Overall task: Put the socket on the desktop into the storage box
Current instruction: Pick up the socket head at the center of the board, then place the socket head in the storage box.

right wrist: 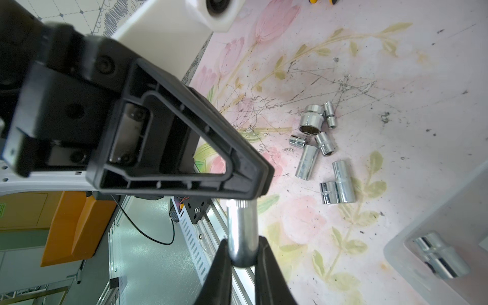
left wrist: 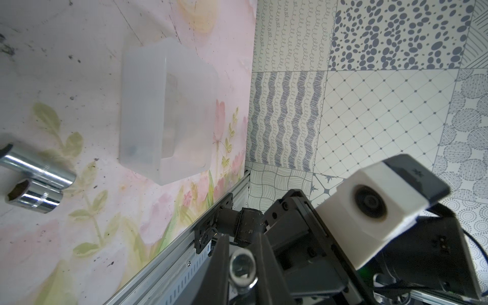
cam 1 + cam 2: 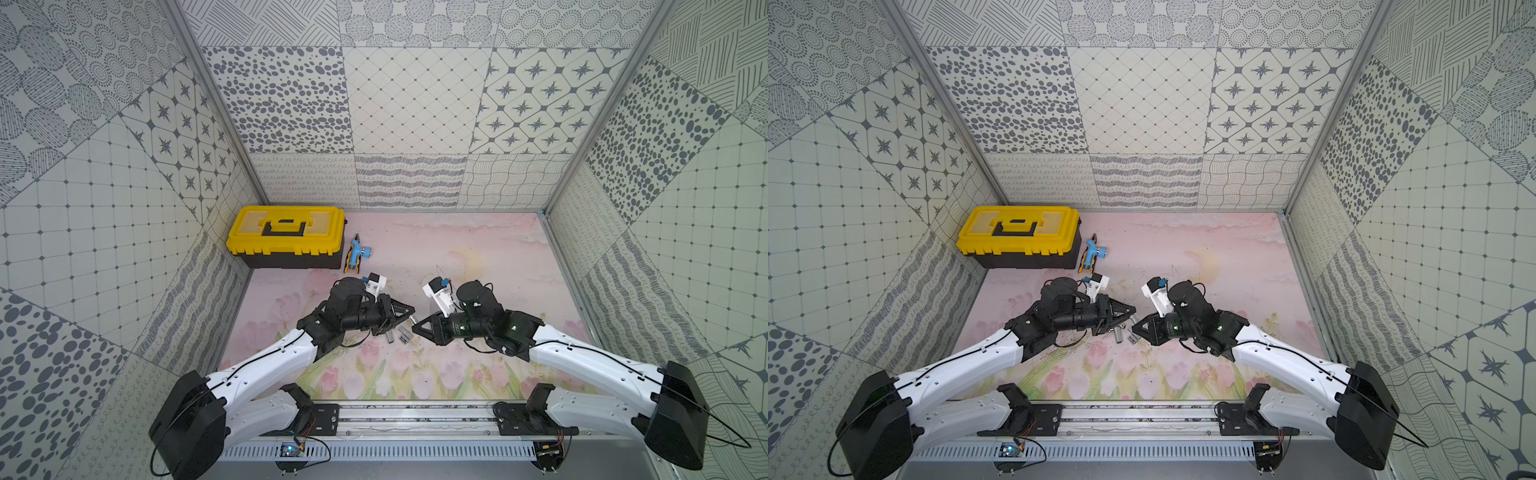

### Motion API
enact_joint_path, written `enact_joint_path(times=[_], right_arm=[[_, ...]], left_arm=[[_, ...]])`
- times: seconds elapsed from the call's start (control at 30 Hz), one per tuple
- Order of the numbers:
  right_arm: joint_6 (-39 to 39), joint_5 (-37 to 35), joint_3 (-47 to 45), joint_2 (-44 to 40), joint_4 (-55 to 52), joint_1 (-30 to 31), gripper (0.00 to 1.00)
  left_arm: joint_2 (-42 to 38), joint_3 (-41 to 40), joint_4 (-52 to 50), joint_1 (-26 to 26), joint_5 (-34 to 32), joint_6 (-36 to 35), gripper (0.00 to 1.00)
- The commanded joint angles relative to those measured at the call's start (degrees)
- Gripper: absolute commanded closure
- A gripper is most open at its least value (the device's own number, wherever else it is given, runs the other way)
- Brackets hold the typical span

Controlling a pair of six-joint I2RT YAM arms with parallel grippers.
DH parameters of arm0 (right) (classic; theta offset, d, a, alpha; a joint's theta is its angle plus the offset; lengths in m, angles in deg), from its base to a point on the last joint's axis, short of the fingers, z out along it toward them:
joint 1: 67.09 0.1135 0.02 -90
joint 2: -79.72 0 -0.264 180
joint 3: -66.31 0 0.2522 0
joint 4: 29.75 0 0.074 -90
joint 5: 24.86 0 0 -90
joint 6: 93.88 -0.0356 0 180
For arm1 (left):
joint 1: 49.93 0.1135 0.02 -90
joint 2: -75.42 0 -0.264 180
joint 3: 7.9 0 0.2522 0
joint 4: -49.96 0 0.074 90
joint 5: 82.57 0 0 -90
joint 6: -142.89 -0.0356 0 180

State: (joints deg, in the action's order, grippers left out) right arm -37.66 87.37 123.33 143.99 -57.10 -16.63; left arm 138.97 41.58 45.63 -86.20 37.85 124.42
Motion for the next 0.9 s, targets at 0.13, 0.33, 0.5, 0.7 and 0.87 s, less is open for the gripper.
enact_joint_path(times=[0.13, 0.33, 0.5, 0.7, 0.87], right_arm=[[-1.36, -9.46, -0.03, -3.78, -0.33, 0.09, 0.64], [-9.14, -33.71, 0.65, -6.30, -21.27, -3.56, 0.42], [-12.90, -34.46, -0.92, -10.92, -30.54, -10.75, 0.41], [-12.64, -33.31, -1.83, -15.17, -32.35, -13.10, 0.41], [-12.19, -33.83, -0.81, -13.54, -33.74, -13.21, 0.44]], left_arm=[[-0.58, 1.02, -2.34, 0.07, -1.61, -3.23, 1.00], [0.08, 9.21, -19.67, 0.15, -14.26, -11.31, 1.00], [7.70, 17.19, -24.39, -0.05, -15.54, -15.52, 1.00], [17.95, 28.51, -28.12, -5.58, -20.29, -21.24, 1.00], [28.00, 38.99, -34.76, -11.30, -25.69, -27.43, 1.00]])
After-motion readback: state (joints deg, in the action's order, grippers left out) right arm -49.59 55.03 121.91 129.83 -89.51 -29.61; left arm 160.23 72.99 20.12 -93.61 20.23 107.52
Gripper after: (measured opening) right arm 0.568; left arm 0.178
